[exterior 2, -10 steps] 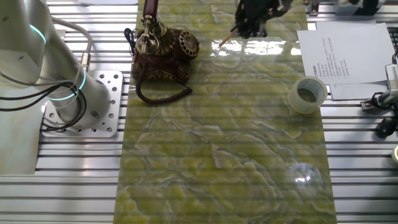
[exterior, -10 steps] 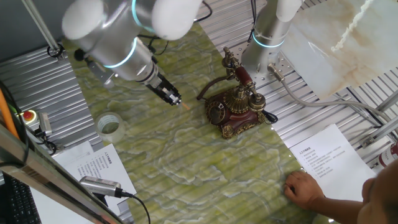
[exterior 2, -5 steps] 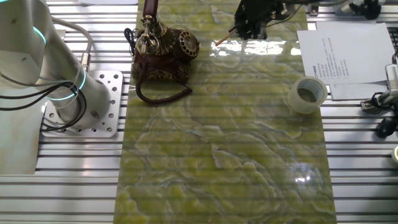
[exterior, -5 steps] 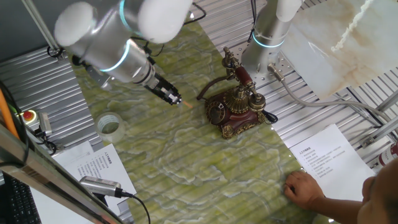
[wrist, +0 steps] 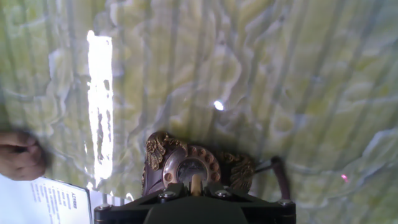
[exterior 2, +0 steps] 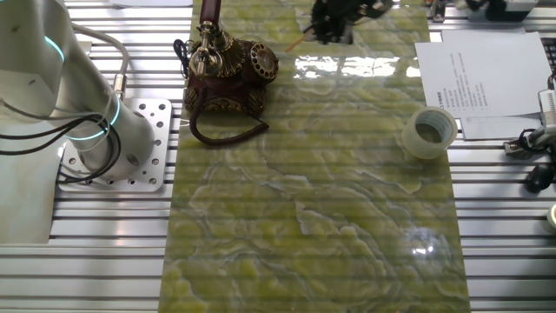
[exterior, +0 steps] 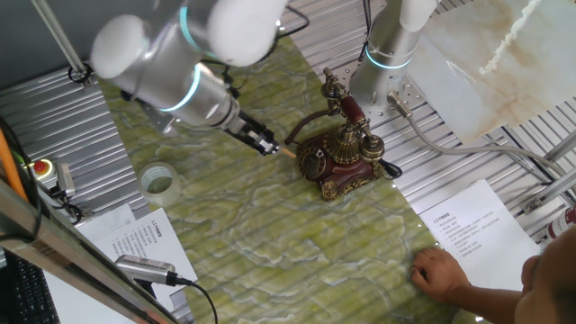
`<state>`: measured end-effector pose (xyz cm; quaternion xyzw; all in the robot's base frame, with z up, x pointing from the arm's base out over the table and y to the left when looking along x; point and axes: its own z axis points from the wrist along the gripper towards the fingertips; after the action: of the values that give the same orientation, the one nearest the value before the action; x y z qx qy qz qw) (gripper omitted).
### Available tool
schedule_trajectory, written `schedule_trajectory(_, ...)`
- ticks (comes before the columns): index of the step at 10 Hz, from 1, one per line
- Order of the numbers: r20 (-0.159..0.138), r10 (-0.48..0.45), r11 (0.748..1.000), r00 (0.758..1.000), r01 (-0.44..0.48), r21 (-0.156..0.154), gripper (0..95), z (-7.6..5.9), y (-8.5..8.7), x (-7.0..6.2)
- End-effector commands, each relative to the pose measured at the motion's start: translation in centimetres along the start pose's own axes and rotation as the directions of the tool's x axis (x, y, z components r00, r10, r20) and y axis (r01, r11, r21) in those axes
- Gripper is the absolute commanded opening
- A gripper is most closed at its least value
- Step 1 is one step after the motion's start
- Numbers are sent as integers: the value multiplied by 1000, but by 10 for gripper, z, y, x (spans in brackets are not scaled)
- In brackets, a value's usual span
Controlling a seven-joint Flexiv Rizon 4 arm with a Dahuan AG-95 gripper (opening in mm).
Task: Dial a number on an old rotary phone
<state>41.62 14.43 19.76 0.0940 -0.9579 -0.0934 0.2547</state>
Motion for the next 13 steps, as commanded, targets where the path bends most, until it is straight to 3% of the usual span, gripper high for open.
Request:
schedule_trajectory(1, -13, 5, 1000, 1000, -5, 7, 0, 2, 5, 3)
schedule_trajectory(4, -25, 14, 999, 1000, -13, 30, 0, 6, 14, 5)
schedule_trajectory(6, -38, 20, 995, 999, -16, 101, 0, 4, 7, 1)
schedule_trajectory(9, -49, -12, 997, 999, 16, 82, 0, 4, 7, 1)
schedule_trajectory(12, -40, -32, 995, 999, 35, 88, 0, 4, 7, 1)
schedule_trajectory(13, -41, -36, 995, 998, 40, 89, 0, 7, 11, 8)
